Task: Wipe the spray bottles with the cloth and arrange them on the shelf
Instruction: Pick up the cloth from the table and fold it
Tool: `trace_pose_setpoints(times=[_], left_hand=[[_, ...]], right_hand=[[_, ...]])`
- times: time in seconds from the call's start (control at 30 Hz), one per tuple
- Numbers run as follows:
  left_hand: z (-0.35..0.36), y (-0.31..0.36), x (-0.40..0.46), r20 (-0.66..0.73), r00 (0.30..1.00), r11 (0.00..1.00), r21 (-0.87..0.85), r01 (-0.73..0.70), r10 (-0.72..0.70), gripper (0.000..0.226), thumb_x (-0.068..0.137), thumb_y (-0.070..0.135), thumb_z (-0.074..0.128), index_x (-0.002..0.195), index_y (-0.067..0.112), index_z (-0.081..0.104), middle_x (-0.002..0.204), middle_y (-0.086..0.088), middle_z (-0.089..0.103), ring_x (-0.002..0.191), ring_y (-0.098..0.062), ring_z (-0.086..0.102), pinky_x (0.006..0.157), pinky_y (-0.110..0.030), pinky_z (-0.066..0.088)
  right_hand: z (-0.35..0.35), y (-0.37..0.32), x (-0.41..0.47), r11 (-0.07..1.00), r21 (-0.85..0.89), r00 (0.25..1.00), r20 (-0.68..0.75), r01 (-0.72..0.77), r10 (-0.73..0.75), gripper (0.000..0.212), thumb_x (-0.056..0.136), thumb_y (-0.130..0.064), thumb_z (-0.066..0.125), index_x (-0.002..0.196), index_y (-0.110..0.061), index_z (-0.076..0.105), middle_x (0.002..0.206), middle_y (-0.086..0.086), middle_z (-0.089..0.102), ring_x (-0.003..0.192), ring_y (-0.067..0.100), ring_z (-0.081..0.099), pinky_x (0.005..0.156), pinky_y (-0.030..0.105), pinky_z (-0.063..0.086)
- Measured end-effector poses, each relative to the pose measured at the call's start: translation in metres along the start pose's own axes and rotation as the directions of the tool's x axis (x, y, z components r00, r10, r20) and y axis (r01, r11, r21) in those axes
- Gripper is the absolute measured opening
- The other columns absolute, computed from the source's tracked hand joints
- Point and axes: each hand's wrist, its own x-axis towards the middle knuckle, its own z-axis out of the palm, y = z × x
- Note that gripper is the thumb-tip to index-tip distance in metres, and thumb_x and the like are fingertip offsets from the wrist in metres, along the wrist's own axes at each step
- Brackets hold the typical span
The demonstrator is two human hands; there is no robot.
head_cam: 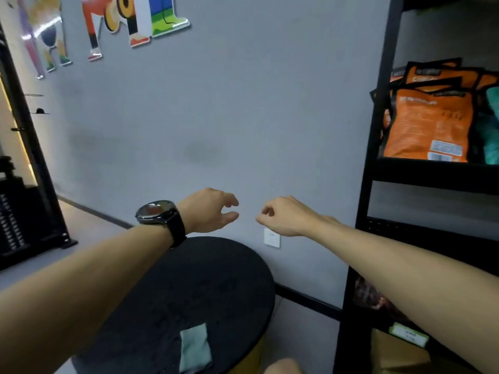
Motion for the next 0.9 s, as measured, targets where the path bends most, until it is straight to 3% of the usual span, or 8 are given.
trace_pose_setpoints(times=[0.17, 0.37, 0.9], left_hand=[[0.010, -0.043, -0.023, 0.009, 0.996, 0.996, 0.001, 0.092, -0.092, 0.041, 0.098, 0.042, 0.048, 0.135, 0.026, 0.053, 0.135, 0.006, 0.059, 0.124, -0.017, 0.053, 0.101, -0.032, 0.043], [0.022, -0.080, -0.048, -0.049, 0.988, 0.987, -0.070, 0.145, -0.149, 0.055, 0.096, 0.038, 0.054, 0.147, 0.029, 0.035, 0.146, 0.003, 0.045, 0.124, -0.019, 0.054, 0.098, -0.031, 0.042], [0.089, -0.129, -0.066, 0.052, 0.980, 0.974, -0.113, 0.197, -0.192, 0.056, 0.097, 0.039, 0.053, 0.148, 0.024, 0.035, 0.146, -0.003, 0.045, 0.124, -0.021, 0.053, 0.104, -0.034, 0.043]], right_hand=[[0.034, -0.037, 0.021, 0.996, 0.031, 0.994, 0.070, 0.080, -0.082, 0.042, 0.088, -0.038, 0.049, 0.107, -0.005, 0.067, 0.109, 0.013, 0.068, 0.102, 0.030, 0.063, 0.090, 0.046, 0.053], [0.068, -0.073, 0.041, 0.985, 0.030, 0.975, 0.143, 0.167, -0.170, 0.039, 0.094, -0.048, 0.045, 0.105, -0.017, 0.067, 0.105, 0.000, 0.065, 0.095, 0.022, 0.061, 0.087, 0.041, 0.052], [0.145, -0.089, 0.066, 0.976, 0.044, 0.940, 0.264, 0.211, -0.215, 0.039, 0.098, -0.048, 0.044, 0.108, -0.019, 0.067, 0.103, 0.001, 0.066, 0.089, 0.020, 0.060, 0.076, 0.035, 0.049]])
